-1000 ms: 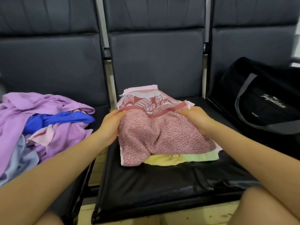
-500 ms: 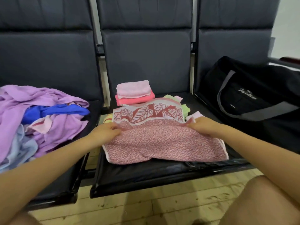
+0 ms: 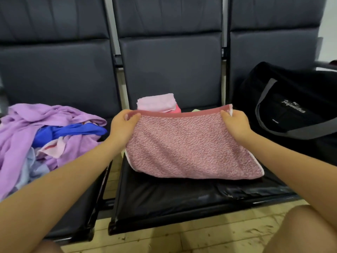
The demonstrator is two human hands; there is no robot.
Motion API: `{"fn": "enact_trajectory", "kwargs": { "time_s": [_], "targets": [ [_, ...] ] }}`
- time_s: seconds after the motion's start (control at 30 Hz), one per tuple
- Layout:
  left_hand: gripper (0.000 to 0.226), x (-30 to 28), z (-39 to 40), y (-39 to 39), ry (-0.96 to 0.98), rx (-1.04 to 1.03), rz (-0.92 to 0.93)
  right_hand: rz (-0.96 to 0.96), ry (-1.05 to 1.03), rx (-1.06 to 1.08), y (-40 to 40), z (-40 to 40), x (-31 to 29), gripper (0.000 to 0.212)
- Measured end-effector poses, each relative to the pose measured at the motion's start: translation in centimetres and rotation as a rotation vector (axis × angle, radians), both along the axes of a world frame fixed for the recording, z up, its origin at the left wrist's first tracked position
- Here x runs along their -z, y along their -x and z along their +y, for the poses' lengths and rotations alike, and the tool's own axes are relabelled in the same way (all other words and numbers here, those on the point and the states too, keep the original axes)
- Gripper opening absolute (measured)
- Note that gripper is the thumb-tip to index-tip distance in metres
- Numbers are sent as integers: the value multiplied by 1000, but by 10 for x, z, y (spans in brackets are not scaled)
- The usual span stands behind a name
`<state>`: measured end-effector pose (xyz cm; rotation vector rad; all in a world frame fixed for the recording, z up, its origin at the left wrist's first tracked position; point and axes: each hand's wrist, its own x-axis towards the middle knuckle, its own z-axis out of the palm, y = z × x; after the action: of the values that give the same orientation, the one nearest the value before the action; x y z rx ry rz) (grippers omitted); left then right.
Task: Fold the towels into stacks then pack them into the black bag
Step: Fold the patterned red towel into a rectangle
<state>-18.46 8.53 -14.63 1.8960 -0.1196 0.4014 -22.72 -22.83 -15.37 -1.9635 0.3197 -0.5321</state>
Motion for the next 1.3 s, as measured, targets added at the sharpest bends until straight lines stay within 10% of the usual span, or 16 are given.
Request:
{"fn": "enact_trajectory", "kwargs": {
  "time_s": [0.77, 1.3],
  "targets": [
    [22, 70, 6, -132, -671, -3, 260, 326, 240, -18, -110, 1, 48, 40],
    [32, 52, 20, -106, -1029, 129, 256, 295, -211, -134, -84, -2, 38, 18]
  ]
}}
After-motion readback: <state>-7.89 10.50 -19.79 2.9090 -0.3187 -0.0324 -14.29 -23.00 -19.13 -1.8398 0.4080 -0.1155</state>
